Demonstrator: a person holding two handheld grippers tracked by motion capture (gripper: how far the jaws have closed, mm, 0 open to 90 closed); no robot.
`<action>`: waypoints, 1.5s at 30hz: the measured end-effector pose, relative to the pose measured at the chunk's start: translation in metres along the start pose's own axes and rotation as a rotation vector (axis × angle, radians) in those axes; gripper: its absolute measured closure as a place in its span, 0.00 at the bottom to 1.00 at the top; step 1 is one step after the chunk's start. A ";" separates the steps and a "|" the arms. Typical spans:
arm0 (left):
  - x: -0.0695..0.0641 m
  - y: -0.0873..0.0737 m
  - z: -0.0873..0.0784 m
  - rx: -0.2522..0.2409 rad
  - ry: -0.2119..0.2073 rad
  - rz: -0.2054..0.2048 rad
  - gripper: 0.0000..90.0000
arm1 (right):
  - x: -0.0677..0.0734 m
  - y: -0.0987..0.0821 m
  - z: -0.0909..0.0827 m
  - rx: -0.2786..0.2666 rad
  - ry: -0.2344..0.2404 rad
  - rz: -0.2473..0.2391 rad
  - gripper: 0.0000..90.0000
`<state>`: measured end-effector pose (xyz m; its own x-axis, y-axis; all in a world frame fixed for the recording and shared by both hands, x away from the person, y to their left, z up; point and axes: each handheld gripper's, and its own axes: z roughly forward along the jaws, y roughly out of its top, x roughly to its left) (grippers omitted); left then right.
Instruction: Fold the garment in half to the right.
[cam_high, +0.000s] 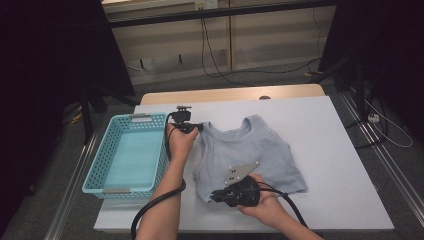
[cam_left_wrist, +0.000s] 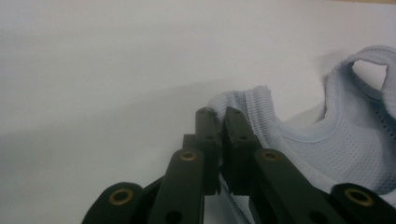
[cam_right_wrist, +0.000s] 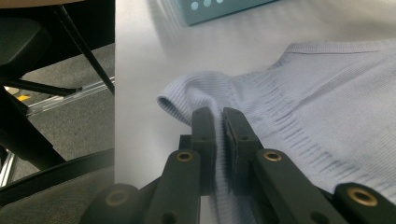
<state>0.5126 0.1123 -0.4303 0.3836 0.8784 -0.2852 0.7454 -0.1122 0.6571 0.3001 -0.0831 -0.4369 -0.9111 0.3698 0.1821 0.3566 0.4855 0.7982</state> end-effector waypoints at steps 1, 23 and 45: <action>0.001 0.000 -0.001 0.001 0.000 0.002 0.96 | 0.000 0.000 0.000 -0.001 0.000 0.000 0.94; 0.017 0.010 -0.027 0.052 0.042 -0.007 0.96 | 0.008 0.010 -0.005 -0.058 0.017 -0.013 0.94; 0.028 0.019 -0.044 0.075 0.061 -0.038 0.96 | 0.013 0.018 -0.011 -0.101 0.024 -0.023 0.94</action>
<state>0.5136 0.1555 -0.3958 0.3220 0.9092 -0.2641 0.7983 -0.1109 0.5919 0.2926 -0.0779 -0.4136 -0.9239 0.3397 0.1760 0.3141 0.4107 0.8560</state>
